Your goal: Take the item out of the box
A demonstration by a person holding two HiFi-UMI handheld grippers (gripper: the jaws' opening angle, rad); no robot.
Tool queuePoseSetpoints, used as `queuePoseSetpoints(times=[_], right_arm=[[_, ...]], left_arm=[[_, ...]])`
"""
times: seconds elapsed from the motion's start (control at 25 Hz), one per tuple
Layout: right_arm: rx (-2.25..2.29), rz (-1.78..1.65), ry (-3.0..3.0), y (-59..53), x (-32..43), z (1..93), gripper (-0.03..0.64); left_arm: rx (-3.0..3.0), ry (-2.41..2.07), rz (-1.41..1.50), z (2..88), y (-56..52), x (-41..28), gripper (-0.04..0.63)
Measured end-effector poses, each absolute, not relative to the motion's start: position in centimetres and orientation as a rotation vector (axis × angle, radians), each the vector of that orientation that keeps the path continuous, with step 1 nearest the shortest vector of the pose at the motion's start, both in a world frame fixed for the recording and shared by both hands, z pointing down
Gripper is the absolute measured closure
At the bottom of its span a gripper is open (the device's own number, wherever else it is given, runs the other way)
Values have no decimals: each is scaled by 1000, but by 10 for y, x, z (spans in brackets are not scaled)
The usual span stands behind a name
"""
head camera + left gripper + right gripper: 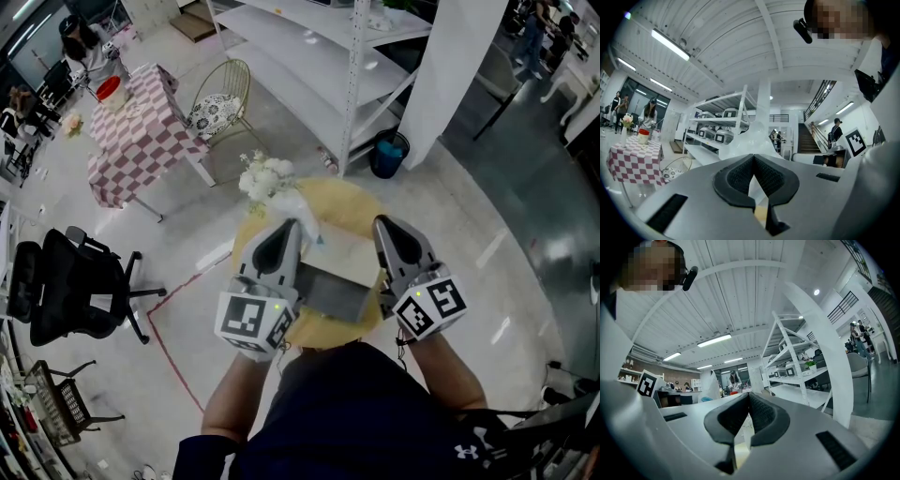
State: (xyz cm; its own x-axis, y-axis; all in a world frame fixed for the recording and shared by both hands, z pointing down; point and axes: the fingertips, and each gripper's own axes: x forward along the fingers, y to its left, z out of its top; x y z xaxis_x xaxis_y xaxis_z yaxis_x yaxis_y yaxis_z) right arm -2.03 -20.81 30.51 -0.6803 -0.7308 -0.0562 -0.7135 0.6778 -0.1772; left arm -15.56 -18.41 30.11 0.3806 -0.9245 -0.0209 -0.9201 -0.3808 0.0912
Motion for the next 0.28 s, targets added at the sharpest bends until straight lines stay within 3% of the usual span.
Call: queuePoseSetpoints(times=[0.28], right_arm=[[-1200,-213,2766,-206,-21,309,609]], left_arm=[[2562,-1709,-102,304,-183,-157,578]])
